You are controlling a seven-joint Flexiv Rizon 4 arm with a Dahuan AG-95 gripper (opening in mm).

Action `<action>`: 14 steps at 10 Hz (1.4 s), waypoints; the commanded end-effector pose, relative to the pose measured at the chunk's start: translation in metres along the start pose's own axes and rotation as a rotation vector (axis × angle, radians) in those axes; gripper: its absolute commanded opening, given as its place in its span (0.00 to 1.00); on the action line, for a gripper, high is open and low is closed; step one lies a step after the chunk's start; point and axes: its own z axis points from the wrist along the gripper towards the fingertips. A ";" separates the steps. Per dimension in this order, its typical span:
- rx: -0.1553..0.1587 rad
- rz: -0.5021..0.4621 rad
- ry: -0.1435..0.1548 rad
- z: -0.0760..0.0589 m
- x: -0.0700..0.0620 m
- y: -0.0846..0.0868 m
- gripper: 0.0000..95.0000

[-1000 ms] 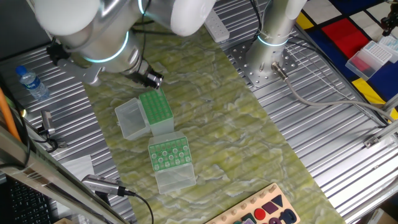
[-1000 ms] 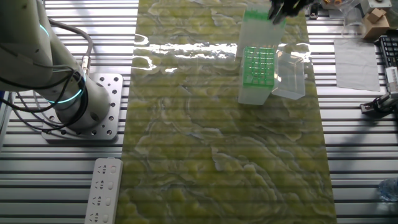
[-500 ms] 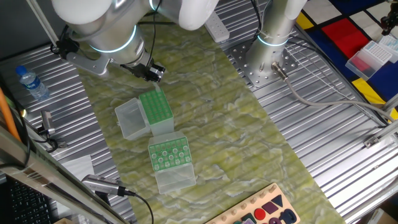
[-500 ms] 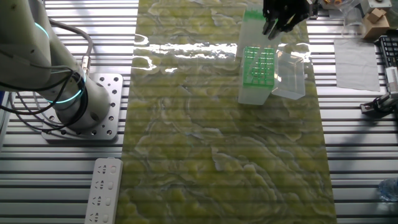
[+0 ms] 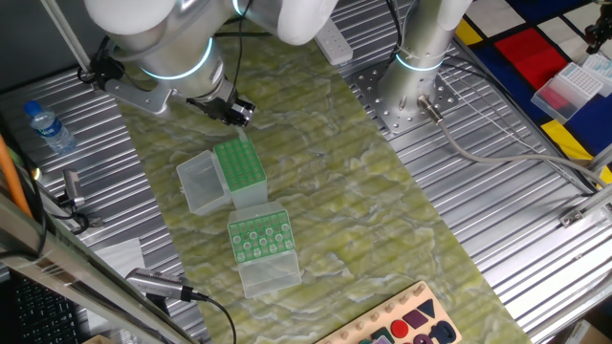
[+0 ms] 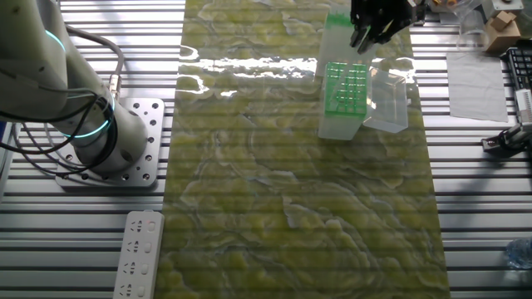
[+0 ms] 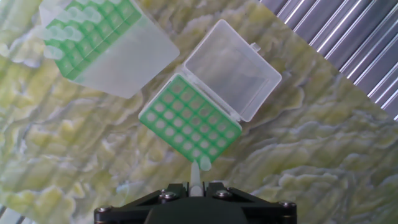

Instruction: Transfer all large pipette tips from one holder to another

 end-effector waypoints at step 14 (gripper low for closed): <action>0.004 0.000 -0.006 0.000 0.000 0.008 0.00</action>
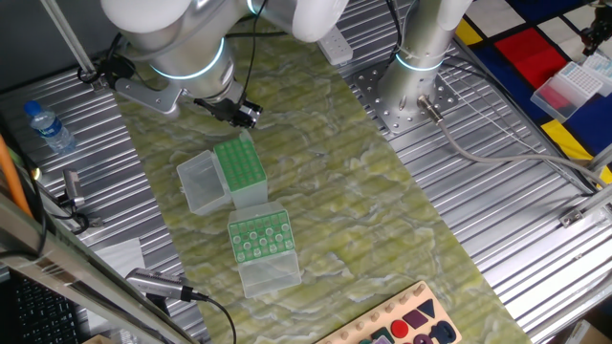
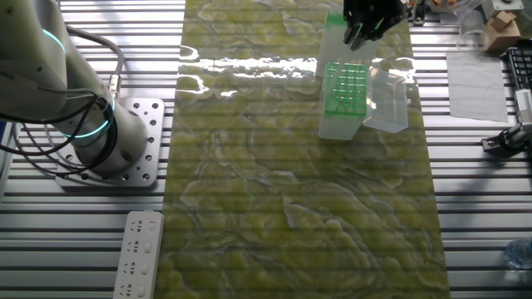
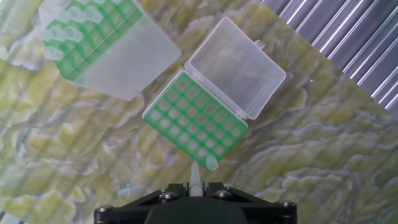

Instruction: Transfer all large pipette tips from one holder to another

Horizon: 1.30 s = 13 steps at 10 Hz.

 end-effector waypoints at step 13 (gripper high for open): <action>0.006 -0.012 -0.003 0.000 -0.006 -0.005 0.00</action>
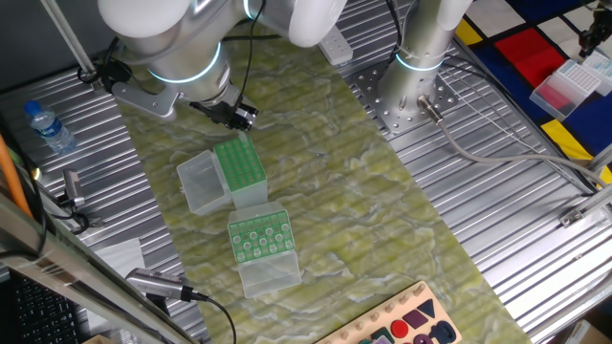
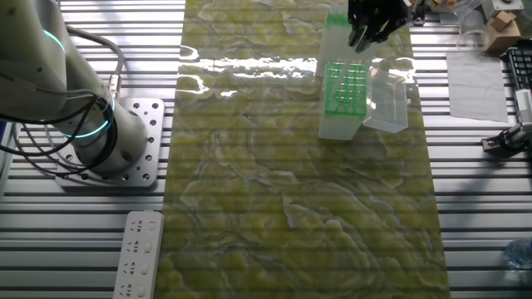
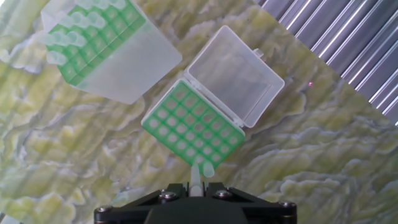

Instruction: Transfer all large pipette tips from one holder to another

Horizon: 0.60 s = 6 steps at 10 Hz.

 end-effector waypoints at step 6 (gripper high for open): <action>0.007 -0.024 0.003 0.001 0.000 -0.001 0.00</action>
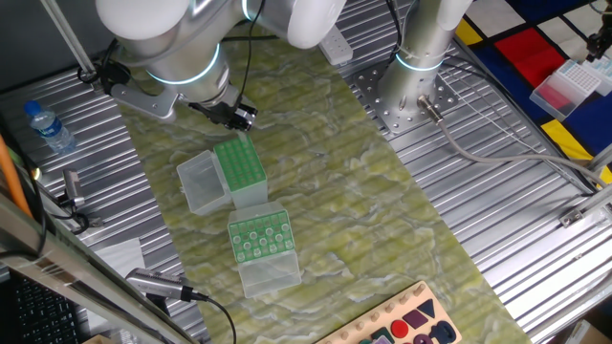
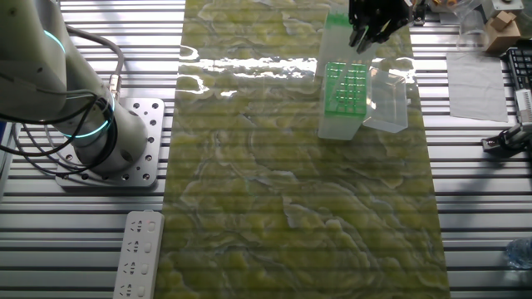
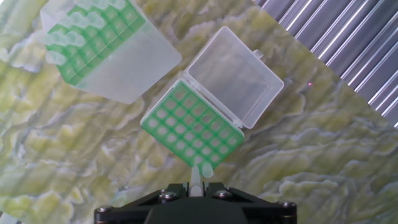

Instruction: Transfer all large pipette tips from one holder to another

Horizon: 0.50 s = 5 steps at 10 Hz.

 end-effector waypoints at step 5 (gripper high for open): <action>0.008 -0.019 0.009 -0.004 -0.006 -0.002 0.00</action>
